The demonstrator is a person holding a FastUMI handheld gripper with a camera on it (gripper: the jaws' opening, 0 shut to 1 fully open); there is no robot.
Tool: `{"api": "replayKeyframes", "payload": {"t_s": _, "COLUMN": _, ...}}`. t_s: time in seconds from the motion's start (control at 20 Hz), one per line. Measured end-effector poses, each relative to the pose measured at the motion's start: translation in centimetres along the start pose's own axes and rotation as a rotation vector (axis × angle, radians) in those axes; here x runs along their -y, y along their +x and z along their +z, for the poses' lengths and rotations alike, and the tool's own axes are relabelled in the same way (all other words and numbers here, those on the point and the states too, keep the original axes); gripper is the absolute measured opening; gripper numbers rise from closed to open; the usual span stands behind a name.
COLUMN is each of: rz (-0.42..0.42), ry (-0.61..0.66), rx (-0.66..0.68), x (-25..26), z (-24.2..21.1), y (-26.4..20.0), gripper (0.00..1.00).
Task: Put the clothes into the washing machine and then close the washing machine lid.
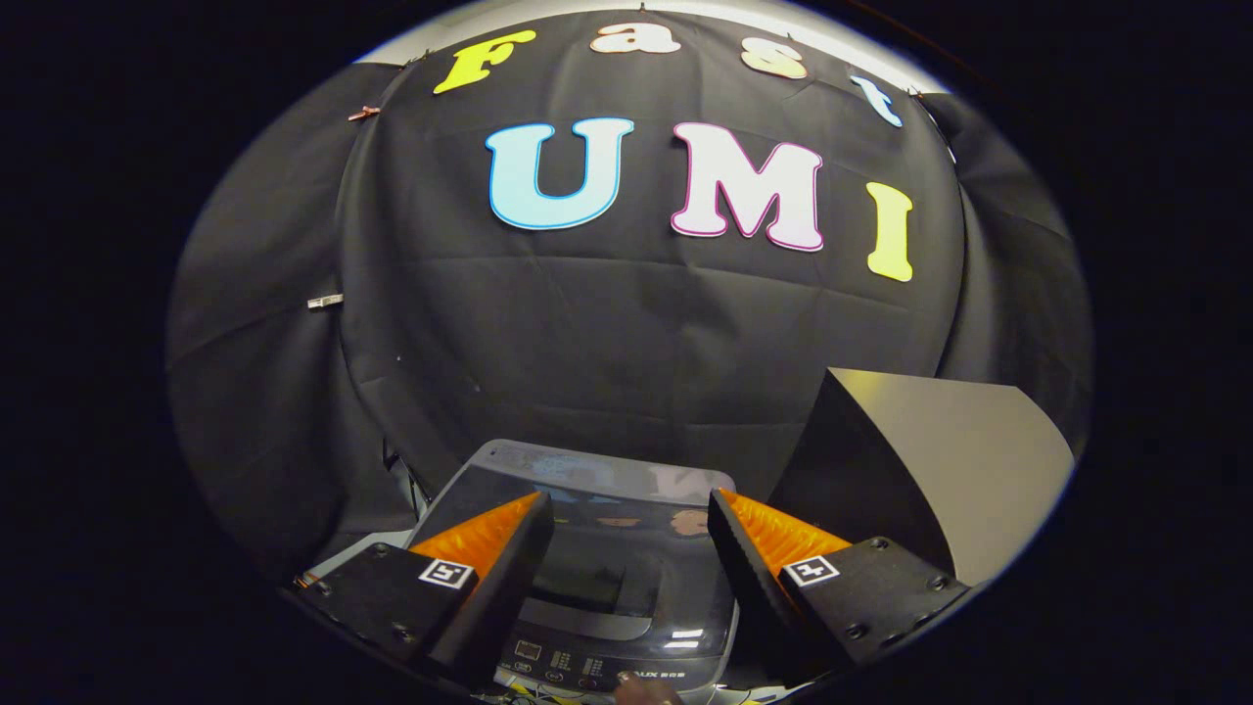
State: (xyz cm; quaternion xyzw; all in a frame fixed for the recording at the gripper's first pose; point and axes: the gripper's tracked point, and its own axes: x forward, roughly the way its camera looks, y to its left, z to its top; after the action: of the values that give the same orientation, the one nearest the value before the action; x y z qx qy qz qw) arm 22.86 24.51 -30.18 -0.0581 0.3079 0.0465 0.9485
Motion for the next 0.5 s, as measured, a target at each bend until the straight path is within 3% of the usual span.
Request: {"api": "replayKeyframes", "payload": {"t_s": 0.5, "rz": 0.037, "ry": 0.024, "rx": 0.163, "x": 3.5, "z": 5.5, "y": -8.6, "gripper": 0.99}}
